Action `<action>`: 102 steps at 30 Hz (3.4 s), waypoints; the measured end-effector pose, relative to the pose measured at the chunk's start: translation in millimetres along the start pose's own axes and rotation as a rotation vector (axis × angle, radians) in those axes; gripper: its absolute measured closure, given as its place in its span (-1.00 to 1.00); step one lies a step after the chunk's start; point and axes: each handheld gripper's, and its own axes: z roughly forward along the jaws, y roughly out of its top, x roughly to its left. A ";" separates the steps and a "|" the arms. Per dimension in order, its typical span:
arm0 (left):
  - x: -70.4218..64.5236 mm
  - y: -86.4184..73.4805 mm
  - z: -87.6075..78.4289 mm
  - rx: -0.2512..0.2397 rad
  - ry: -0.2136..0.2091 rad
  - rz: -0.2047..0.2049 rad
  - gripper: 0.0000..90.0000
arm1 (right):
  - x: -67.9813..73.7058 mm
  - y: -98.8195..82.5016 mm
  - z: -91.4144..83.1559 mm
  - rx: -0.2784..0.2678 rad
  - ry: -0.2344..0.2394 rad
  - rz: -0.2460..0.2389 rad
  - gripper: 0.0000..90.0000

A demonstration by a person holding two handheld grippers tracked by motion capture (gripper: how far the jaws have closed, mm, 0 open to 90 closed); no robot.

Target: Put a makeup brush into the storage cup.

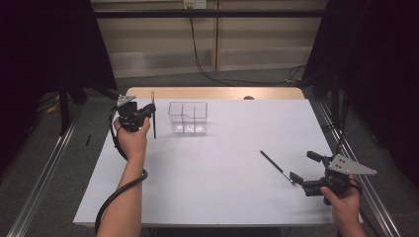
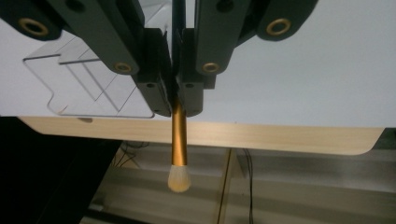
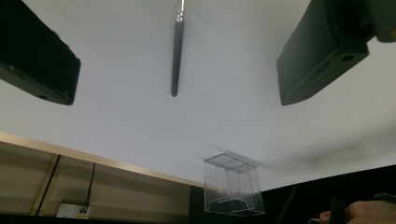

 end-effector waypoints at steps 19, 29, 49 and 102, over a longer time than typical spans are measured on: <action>-5.7 7.9 -9.6 -0.175 -0.055 0.014 0.87 | 0.2 0.2 -0.2 -0.001 0.001 -0.001 -1.00; -10.9 12.8 -11.3 -0.213 -0.077 0.022 0.87 | 0.4 0.4 -0.6 -0.002 0.001 -0.001 -1.00; -22.9 25.0 -3.7 -0.253 -0.110 0.041 0.87 | 0.0 0.3 -1.1 -0.001 0.000 0.001 -1.00; -47.1 42.0 27.5 -0.299 -0.125 0.078 0.87 | -1.7 -0.7 -1.1 0.000 0.005 0.002 -1.00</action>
